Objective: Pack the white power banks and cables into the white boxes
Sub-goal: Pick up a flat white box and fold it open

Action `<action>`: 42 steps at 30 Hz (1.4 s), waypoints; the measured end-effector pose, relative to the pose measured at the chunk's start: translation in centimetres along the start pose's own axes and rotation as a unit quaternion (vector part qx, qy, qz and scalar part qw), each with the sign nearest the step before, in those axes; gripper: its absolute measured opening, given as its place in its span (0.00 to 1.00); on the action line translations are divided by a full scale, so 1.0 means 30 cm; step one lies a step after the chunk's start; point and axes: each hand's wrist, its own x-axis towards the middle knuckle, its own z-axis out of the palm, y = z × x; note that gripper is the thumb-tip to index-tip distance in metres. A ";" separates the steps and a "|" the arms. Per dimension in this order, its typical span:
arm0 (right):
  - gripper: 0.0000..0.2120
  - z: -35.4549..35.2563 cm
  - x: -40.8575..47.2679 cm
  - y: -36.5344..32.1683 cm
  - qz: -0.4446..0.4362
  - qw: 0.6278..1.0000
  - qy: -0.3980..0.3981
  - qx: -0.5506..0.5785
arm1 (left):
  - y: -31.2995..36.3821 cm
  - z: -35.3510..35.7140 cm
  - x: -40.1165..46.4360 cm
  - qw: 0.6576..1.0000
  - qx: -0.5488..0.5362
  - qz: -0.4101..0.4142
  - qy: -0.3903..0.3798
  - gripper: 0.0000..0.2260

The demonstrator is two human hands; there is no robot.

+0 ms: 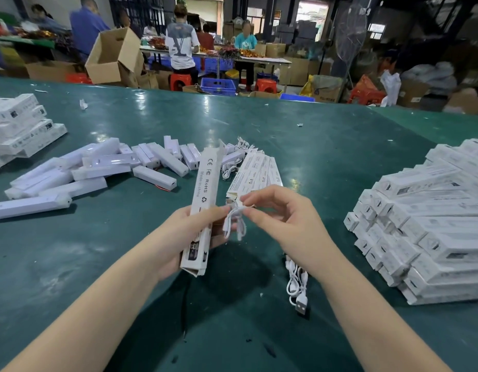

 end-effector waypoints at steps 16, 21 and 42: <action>0.07 0.018 0.007 0.021 0.017 0.999 -0.002 0.043 | 0.010 0.012 -0.011 0.998 0.052 0.017 0.011 0.08; 0.06 0.015 0.007 0.027 0.046 0.997 0.001 0.066 | 0.010 0.014 -0.017 0.999 0.035 0.022 -0.003 0.08; 0.05 0.019 0.011 0.018 0.191 0.958 0.031 0.209 | 0.019 0.012 -0.026 0.996 -0.056 -0.025 -0.061 0.09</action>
